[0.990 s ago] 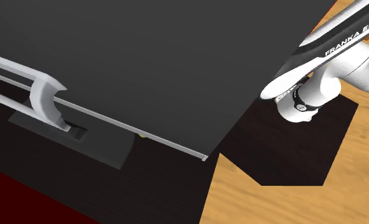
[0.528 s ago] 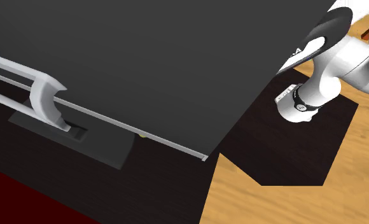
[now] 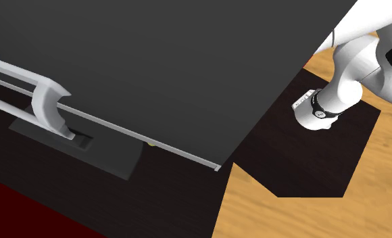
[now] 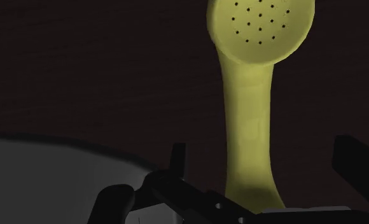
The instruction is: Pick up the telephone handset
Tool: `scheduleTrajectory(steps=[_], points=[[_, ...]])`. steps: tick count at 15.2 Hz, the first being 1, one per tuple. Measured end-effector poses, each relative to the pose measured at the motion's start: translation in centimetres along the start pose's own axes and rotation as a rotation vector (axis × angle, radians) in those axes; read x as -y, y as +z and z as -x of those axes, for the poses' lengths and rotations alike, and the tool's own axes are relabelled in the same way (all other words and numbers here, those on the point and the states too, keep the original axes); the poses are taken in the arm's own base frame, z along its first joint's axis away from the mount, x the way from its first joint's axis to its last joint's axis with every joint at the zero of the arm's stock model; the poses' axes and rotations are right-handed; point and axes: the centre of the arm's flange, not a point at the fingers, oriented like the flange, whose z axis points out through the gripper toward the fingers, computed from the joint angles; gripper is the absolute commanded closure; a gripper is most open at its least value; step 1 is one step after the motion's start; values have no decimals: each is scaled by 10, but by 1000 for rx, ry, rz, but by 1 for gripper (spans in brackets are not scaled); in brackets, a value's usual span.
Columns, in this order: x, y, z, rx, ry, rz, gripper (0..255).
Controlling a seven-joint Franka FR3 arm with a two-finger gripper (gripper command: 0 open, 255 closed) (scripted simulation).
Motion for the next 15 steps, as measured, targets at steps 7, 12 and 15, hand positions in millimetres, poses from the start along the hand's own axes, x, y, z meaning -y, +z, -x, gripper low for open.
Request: scheduleTrajectory(steps=[7, 12, 15], points=[[-1, 28, 6, -4, 5, 5, 255], [0, 29, 7, -4, 7, 6, 255], [3, 29, 7, -2, 5, 10, 255]])
